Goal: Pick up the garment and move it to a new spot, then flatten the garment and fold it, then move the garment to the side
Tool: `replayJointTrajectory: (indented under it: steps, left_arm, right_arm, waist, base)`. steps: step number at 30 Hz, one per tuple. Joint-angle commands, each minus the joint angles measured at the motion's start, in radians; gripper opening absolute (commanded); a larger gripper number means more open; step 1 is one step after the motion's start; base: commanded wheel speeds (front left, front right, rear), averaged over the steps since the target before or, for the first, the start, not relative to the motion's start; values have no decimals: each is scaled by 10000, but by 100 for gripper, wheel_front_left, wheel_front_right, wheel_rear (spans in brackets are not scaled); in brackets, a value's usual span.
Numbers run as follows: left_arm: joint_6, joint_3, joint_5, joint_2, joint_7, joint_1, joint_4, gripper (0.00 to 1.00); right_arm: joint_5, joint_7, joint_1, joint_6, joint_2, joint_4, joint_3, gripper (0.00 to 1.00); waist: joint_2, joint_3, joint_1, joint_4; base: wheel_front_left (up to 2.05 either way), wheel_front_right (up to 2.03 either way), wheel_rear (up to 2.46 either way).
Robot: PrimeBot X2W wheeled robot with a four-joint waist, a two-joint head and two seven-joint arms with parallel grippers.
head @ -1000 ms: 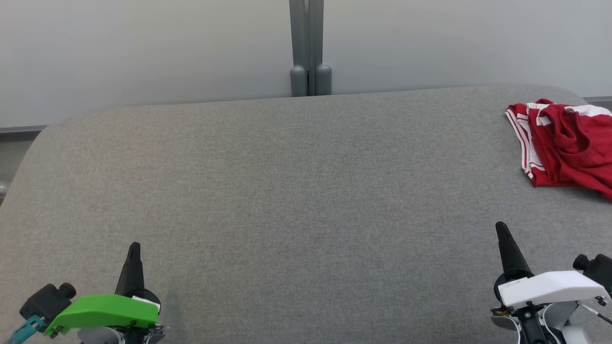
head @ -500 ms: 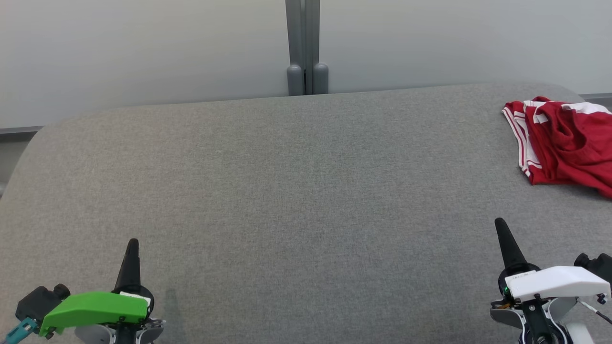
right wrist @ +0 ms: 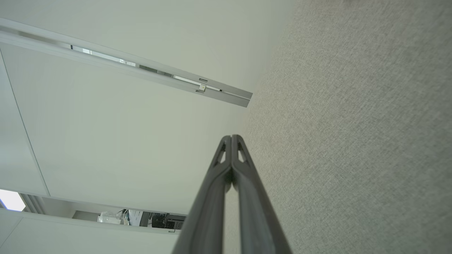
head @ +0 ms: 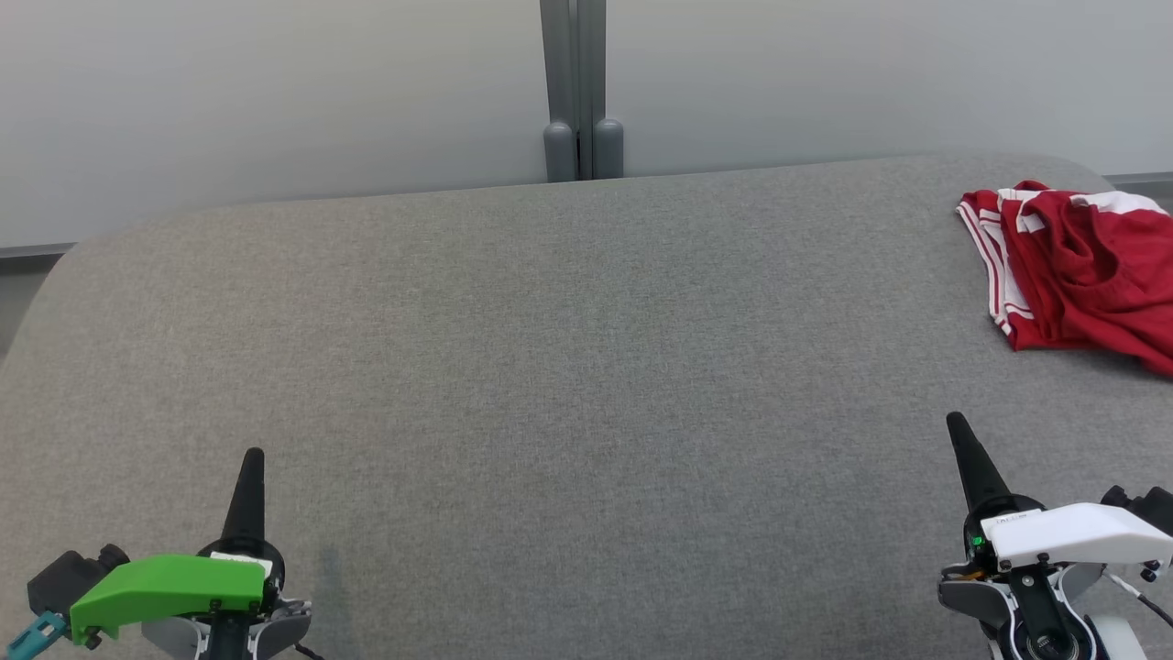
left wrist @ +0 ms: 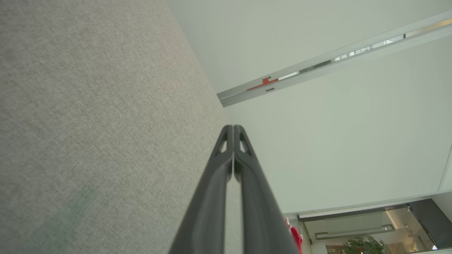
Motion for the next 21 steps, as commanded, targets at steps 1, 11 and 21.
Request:
replayJointTrajectory:
  steps: [1, 11, 21]
  left_arm:
    - [-69, 108, -214, 0, 75, -239, -79, 0]
    - [-182, 277, -983, -102, 282, -293, -70, 0]
    - [-281, 436, -1673, -201, 491, -354, -60, 0]
  right_arm:
    - [256, 63, -220, 1, -23, -19, -49, 0]
    - [1097, 250, -321, 1, -11, 78, -102, 0]
    - [1872, 421, -413, 1, 0, 173, -147, 0]
  waist:
    - [0, 4, 0, -9]
    - [0, 30, 0, -67]
    - [0, 55, 0, -125]
  base:
    - [0, 0, 0]
    - [0, 0, 0]
    - [0, 0, 0]
